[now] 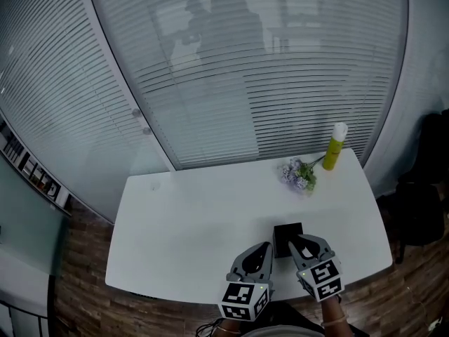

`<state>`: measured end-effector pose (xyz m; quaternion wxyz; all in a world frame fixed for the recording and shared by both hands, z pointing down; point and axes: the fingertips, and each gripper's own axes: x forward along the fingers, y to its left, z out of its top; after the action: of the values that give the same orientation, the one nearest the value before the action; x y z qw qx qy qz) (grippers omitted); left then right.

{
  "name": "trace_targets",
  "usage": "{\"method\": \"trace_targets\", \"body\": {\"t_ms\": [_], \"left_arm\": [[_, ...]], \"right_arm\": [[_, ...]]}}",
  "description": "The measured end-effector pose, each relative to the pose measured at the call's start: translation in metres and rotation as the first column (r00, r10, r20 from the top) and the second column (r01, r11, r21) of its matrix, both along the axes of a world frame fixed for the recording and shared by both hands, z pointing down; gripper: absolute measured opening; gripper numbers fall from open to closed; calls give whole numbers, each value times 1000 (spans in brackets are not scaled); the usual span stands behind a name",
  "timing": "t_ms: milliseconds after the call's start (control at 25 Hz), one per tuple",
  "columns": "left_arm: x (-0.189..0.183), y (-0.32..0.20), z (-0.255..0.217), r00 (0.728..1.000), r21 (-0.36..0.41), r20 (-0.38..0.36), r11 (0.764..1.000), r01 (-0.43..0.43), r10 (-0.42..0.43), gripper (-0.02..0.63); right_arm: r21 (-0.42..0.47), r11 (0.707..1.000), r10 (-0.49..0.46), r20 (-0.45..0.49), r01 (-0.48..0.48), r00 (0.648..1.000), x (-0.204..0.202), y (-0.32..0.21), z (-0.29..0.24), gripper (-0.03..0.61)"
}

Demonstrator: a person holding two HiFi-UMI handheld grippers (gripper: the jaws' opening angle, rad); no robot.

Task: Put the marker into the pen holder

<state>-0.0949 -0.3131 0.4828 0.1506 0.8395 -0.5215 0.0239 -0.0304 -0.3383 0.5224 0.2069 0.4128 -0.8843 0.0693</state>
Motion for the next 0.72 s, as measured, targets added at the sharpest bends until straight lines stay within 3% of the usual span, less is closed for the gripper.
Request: {"method": "trace_targets", "body": {"t_ms": [720], "left_arm": [[-1,1,12,1000,-25,-2,1000,-6,6,18]], "right_arm": [[-123,992,-23,-77,13,997,-5,-1,38,84]]}}
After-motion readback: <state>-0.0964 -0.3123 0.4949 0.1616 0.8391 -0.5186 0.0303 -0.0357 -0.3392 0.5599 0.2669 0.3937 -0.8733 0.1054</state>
